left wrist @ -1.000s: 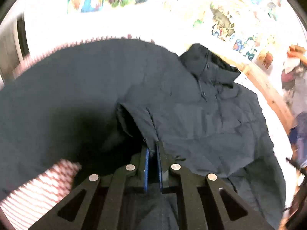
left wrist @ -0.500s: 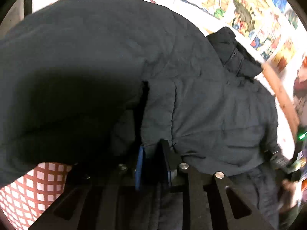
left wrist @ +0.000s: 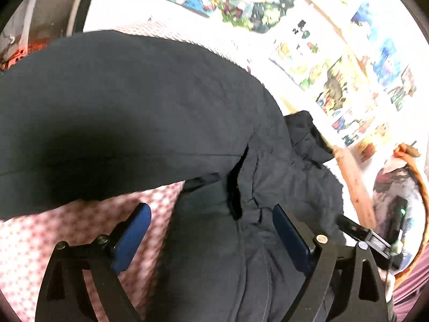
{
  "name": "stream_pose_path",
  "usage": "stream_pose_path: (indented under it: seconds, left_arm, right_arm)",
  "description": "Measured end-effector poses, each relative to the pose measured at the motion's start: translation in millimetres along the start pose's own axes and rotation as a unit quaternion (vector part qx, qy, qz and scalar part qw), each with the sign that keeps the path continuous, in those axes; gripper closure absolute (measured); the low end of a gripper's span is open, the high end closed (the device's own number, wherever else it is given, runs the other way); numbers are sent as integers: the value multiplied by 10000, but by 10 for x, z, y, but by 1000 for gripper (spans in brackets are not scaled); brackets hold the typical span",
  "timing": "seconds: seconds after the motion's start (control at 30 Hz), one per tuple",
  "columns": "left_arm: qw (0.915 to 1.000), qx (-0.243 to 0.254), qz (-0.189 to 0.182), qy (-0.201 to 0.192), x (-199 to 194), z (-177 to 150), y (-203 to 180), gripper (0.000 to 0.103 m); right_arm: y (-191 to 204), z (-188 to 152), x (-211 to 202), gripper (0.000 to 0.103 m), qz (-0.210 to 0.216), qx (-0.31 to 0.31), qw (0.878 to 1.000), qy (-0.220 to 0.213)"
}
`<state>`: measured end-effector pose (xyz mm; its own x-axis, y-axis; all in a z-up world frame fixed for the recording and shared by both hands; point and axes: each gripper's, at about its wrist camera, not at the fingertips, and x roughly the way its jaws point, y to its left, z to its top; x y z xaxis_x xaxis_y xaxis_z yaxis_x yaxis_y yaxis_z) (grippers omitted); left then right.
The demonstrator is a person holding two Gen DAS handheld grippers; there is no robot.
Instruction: Fold large clothes
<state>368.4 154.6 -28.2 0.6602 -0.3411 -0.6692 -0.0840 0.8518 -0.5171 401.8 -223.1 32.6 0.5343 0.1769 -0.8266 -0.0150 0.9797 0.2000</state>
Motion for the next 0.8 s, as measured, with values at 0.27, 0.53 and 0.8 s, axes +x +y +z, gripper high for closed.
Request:
stream_pose_path:
  seconds: [0.27, 0.53, 0.8]
  left_arm:
    - [9855, -1360, 721, -709, -1021, -184, 959, 10]
    - [9617, -2407, 754, -1070, -1328, -183, 1722, 10]
    - [9497, -2786, 947, -1075, -1017, -130, 1835, 9]
  right_arm:
    - [1128, 41, 303, 2, 352, -997, 9939, 310]
    - [1600, 131, 670, 2, 56, -1236, 9916, 372]
    - [1473, 156, 971, 2, -595, -1240, 9894, 457]
